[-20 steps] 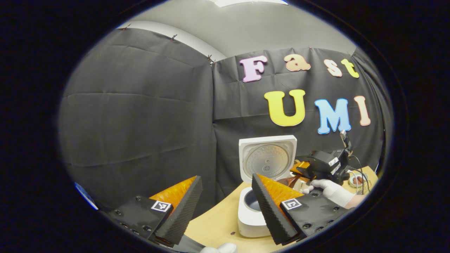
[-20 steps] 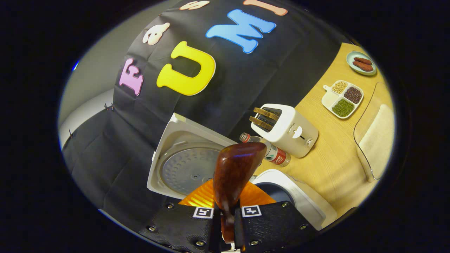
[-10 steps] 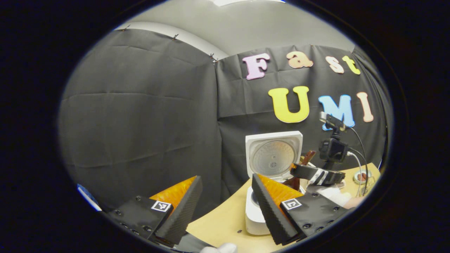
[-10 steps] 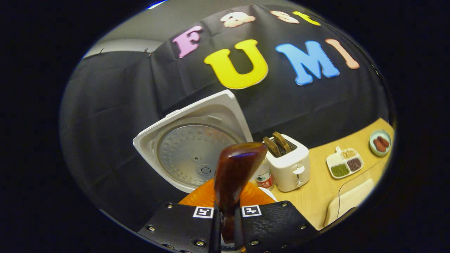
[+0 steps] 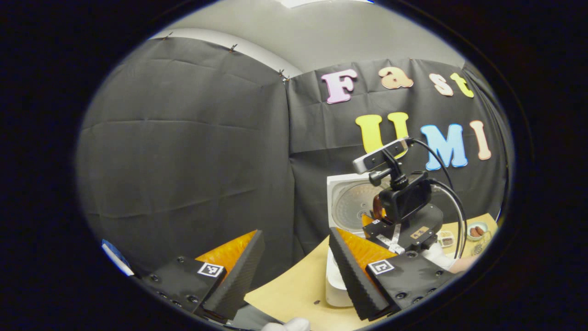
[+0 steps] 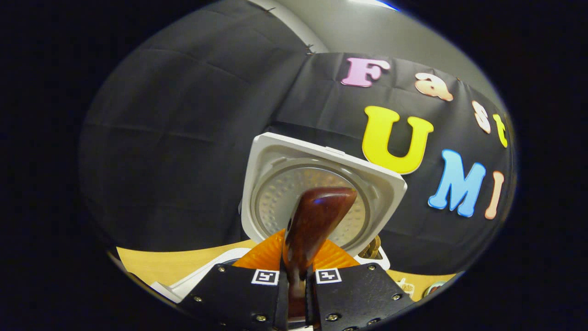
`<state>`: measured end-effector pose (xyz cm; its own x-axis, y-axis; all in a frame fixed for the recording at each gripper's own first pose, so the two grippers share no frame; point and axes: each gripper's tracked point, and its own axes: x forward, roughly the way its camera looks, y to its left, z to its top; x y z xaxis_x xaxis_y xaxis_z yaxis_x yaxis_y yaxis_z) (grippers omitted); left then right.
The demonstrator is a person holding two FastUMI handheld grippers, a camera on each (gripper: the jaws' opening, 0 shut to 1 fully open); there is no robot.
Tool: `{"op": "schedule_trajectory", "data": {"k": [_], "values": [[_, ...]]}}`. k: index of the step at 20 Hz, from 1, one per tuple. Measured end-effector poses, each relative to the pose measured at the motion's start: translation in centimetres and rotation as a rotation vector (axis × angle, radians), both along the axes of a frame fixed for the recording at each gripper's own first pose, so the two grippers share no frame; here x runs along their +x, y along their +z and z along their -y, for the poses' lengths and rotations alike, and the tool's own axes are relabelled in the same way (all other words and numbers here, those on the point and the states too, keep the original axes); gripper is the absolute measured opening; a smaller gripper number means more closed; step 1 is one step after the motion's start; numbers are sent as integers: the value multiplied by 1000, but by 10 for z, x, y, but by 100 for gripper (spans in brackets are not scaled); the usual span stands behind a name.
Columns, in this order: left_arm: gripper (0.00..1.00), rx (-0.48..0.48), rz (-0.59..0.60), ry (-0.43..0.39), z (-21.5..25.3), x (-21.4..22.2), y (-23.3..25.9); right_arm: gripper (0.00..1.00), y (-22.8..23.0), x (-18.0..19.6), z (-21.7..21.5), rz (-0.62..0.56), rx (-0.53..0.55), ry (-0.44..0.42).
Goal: Close the left gripper, press the button to open the rice cooker; take a wooden spoon from the chopstick holder with the right hand, scoop a spoonful of rice and pour it into the rice cooker, then put the wooden spoon back into the chopstick holder.
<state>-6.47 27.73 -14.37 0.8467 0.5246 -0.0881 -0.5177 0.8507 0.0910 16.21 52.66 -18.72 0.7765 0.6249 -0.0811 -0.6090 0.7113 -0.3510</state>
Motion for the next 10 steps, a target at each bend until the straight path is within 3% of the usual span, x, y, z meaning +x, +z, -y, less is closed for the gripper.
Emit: {"op": "schedule_trajectory", "data": {"k": [1,2,4,5,10], "values": [[100,1,1,1,1,0,0,14,-1,-4,-3,3,-8,10],[95,1,0,-1,2,1,2,15,-4,-6,-4,4,-19,15],[100,9,2,-1,3,1,4,15,-4,-5,-4,35,-49,19],[98,9,2,-2,3,0,1,14,-3,-4,-3,34,-49,25],[98,10,6,-5,3,-1,5,15,2,3,4,-112,105,4]]}}
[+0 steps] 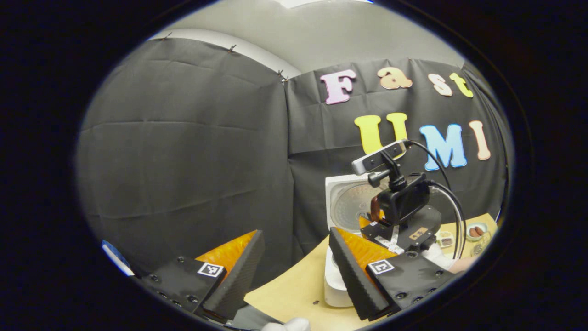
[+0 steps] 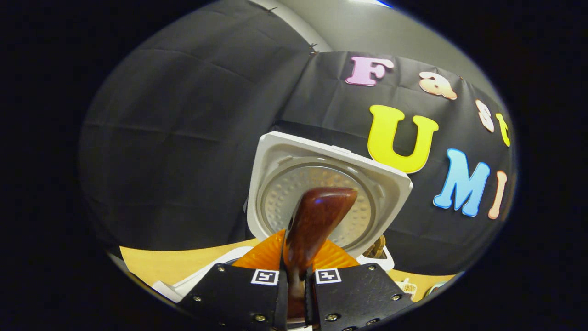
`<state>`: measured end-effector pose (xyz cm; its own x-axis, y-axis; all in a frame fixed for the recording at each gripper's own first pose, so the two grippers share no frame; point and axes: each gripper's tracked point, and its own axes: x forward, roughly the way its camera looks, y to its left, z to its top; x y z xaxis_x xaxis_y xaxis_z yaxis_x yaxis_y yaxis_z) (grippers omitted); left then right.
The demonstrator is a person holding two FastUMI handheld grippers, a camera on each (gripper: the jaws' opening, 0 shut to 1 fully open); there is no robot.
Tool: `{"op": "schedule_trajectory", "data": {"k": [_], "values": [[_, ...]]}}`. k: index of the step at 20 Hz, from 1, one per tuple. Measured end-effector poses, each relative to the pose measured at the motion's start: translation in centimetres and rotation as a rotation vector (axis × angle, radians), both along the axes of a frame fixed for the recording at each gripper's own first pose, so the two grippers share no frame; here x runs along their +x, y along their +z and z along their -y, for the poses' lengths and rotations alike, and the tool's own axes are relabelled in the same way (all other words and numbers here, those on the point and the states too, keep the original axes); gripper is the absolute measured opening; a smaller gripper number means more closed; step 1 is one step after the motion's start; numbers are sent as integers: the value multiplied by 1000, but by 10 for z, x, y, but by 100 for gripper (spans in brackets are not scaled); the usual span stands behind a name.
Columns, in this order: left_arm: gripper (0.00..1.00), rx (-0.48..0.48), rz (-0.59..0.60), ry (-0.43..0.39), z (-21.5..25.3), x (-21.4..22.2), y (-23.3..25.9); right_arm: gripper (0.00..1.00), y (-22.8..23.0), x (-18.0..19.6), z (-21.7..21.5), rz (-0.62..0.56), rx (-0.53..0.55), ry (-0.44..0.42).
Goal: Close the left gripper, press the button to open the rice cooker; take a wooden spoon from the chopstick holder with the right hand, scoop a spoonful of rice and pour it into the rice cooker, then put the wooden spoon back into the chopstick holder.
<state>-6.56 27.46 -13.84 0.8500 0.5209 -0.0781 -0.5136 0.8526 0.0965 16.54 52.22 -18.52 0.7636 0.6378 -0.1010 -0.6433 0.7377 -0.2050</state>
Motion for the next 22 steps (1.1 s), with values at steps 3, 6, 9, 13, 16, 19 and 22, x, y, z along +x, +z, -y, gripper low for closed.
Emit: {"op": "schedule_trajectory", "data": {"k": [3,6,9,13,16,19,22], "values": [[98,3,2,-13,6,2,1,14,5,9,23,-168,190,-37],[100,13,6,-34,16,9,6,15,21,21,49,-291,369,-78],[100,15,11,-61,30,15,11,15,38,35,84,-375,538,-129],[100,17,29,-113,56,28,21,15,49,51,148,-359,616,-219],[100,17,38,-165,83,40,24,14,51,71,206,-328,625,-298],[100,11,48,-219,117,52,27,15,44,81,269,-300,631,-374],[100,11,47,-266,154,64,29,15,29,92,351,-265,614,-472]]}}
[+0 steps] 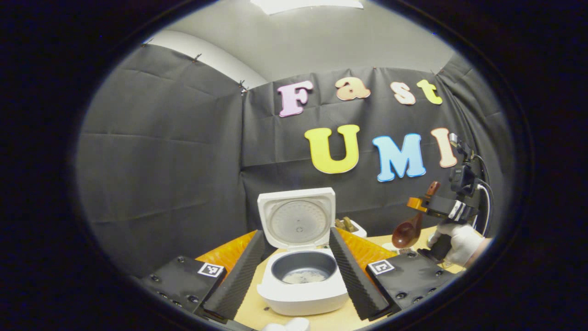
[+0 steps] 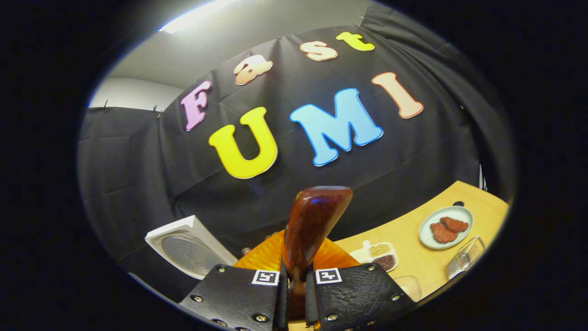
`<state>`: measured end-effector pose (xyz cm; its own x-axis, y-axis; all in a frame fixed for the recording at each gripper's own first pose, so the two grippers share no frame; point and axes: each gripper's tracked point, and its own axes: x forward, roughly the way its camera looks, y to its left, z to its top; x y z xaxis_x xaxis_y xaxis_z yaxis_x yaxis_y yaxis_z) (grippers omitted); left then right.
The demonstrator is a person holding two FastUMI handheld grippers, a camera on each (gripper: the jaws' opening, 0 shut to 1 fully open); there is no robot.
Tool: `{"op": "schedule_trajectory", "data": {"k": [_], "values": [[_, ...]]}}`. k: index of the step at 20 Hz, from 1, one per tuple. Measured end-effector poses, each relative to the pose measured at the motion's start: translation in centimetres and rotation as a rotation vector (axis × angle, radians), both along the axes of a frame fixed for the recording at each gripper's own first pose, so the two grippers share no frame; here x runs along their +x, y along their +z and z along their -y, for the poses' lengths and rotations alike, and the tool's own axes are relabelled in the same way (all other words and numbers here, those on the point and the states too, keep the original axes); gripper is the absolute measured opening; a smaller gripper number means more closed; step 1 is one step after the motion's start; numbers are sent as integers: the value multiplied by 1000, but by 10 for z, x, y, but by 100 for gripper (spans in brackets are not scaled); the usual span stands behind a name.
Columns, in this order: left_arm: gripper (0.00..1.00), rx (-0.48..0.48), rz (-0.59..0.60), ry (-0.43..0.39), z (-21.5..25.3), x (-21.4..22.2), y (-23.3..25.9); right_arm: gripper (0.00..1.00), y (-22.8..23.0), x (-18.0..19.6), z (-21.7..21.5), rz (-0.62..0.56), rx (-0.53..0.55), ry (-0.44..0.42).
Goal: Close the left gripper, press the button to open the rice cooker; take a wooden spoon from the chopstick holder with the right hand, scoop a spoonful of rice and pour it into the rice cooker, then put the wooden spoon back into the chopstick holder.
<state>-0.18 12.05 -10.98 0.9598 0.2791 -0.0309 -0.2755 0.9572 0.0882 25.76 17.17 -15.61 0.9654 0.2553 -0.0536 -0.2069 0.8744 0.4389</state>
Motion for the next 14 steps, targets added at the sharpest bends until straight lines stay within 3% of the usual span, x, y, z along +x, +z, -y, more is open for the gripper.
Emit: {"op": "schedule_trajectory", "data": {"k": [5,6,9,14], "values": [[95,-7,-6,-58,59,15,-1,14,-31,18,129,-33,-49,-154],[100,-15,-9,-67,70,18,-2,14,-36,21,151,-38,-55,-176],[100,-20,-22,-75,95,27,-4,15,-53,28,212,-60,-80,-237],[100,26,-38,-89,128,35,-3,15,-92,28,258,-131,-83,-280]]}}
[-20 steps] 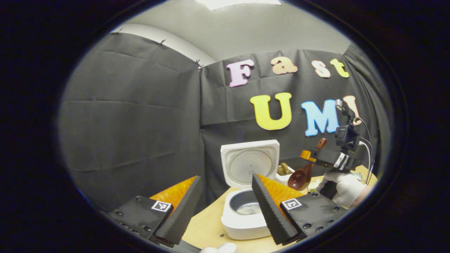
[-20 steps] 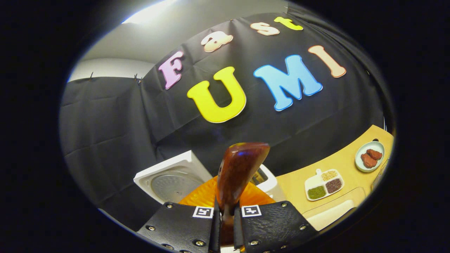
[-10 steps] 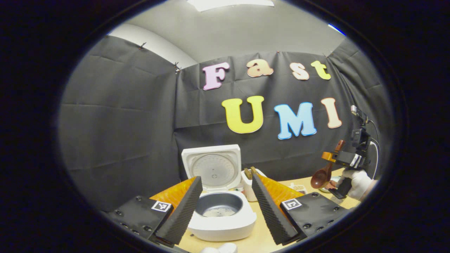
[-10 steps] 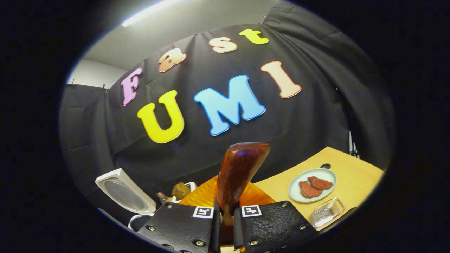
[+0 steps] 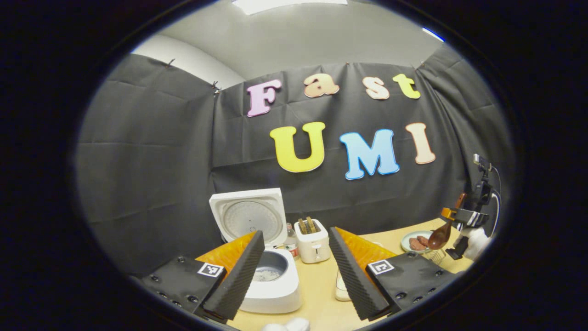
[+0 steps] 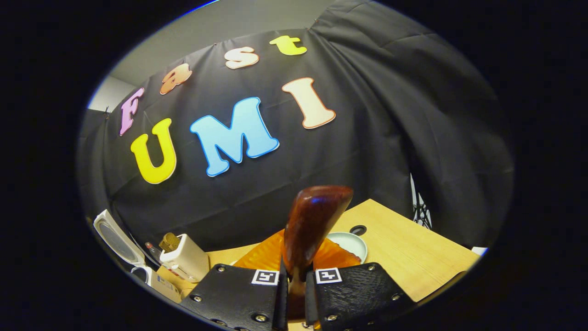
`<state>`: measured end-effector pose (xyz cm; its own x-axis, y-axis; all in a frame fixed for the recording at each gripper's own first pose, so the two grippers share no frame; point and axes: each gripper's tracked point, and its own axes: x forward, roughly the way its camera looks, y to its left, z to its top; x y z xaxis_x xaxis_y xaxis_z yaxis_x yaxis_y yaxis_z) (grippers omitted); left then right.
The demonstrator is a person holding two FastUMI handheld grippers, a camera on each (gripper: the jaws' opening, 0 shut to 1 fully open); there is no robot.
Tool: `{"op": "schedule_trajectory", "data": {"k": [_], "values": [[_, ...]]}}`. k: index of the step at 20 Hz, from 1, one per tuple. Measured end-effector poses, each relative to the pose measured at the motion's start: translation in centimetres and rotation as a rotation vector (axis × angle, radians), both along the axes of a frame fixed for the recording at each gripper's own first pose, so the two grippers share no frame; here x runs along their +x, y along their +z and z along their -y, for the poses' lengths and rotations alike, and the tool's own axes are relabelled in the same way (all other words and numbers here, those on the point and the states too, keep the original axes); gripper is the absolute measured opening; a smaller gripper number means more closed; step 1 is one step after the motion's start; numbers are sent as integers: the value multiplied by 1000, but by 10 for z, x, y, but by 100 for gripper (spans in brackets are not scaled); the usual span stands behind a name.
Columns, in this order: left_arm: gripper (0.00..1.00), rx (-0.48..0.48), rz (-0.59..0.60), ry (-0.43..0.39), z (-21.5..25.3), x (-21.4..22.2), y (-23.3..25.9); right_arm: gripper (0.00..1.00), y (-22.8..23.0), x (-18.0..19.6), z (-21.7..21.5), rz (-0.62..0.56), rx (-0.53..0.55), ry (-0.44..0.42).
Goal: Close the left gripper, press the button to open the rice cooker; take a wooden spoon from the chopstick holder with the right hand, scoop a spoonful of rice and pour it into the rice cooker, then put the wooden spoon back into the chopstick holder.
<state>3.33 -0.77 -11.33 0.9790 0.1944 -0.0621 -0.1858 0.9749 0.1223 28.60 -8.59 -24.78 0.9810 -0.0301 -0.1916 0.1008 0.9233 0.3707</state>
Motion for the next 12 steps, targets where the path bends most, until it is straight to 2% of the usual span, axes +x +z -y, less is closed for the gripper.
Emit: {"op": "schedule_trajectory", "data": {"k": [3,5,8,12], "values": [[100,6,-7,-6,11,3,0,15,-24,1,-3,-36,25,14],[95,2,-15,-7,13,4,-3,15,-34,3,-2,-38,6,7],[100,16,-19,-5,12,6,-4,15,-50,3,0,-71,-23,10],[100,20,-30,-2,8,6,-9,15,-78,-1,0,-108,-26,-5]]}}
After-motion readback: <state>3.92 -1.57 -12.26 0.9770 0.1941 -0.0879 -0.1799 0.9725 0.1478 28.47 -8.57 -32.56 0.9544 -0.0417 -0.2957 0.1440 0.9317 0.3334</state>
